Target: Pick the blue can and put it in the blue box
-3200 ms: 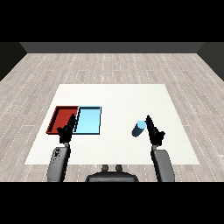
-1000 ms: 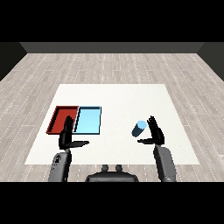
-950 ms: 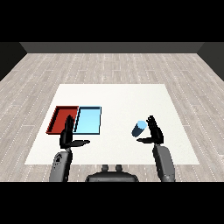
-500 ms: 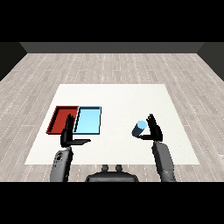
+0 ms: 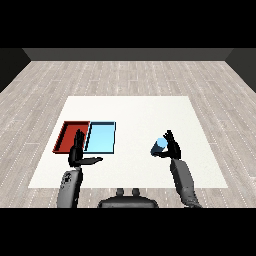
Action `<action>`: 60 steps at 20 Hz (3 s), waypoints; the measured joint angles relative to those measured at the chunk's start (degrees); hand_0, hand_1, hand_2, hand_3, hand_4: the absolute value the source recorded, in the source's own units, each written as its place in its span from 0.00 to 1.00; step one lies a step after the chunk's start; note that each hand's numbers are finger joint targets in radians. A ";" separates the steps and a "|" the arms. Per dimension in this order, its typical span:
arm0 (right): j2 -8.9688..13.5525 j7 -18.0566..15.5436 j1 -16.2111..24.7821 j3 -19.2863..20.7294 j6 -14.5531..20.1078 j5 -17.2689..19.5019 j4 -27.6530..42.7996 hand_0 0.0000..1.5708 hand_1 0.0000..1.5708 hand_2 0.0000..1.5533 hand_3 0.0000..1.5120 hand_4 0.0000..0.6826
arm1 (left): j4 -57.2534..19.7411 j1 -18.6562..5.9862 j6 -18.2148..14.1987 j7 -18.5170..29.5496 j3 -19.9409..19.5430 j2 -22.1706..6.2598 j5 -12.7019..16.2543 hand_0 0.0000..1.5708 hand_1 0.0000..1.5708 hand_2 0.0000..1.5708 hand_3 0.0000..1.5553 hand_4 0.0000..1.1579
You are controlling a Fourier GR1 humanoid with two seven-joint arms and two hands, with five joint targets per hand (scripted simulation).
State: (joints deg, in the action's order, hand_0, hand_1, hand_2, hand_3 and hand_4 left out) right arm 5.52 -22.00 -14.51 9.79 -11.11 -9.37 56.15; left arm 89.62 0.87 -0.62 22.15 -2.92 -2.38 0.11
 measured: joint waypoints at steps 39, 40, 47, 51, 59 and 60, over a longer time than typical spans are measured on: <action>-2.01 3.04 -4.96 -3.15 12.79 1.58 -3.84 0.93 0.93 0.94 0.88 0.66 | 0.55 -0.12 0.27 -0.11 0.18 -0.18 0.28 0.00 0.00 0.00 0.00 0.00; -2.41 2.41 -4.69 -3.57 13.15 1.94 -3.29 0.93 0.93 0.95 0.89 0.66 | 0.30 -0.05 0.11 0.35 0.52 0.06 -0.11 0.00 0.00 0.00 0.00 0.00; -2.66 1.66 -3.19 -6.97 16.09 5.81 4.19 0.93 0.93 0.95 0.90 0.76 | -0.33 0.63 0.83 1.23 1.24 0.33 -0.15 0.00 0.00 0.00 0.00 0.00; -3.52 3.53 -2.91 -8.66 17.00 6.17 9.08 0.93 0.93 0.96 0.92 0.77 | -0.75 0.83 1.88 1.32 2.03 0.01 -0.52 0.00 0.00 0.00 0.00 0.00; -4.66 5.81 -4.18 -11.19 17.40 6.57 14.32 0.92 0.92 0.95 0.90 0.78 | -0.52 -1.75 -0.42 -2.24 7.40 1.74 -0.44 0.00 0.00 0.00 0.00 0.00; -4.84 5.96 -4.48 -11.47 17.68 6.62 14.41 0.92 0.92 0.95 0.90 0.78 | -0.74 -2.27 -0.65 -2.47 7.99 1.87 -0.26 0.00 0.00 0.00 0.00 0.00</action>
State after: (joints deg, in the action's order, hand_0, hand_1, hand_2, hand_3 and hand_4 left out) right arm 0.67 -16.04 -18.99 -1.68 6.57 -2.74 70.57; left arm 88.88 -1.40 -1.27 19.68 5.06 -0.50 -0.15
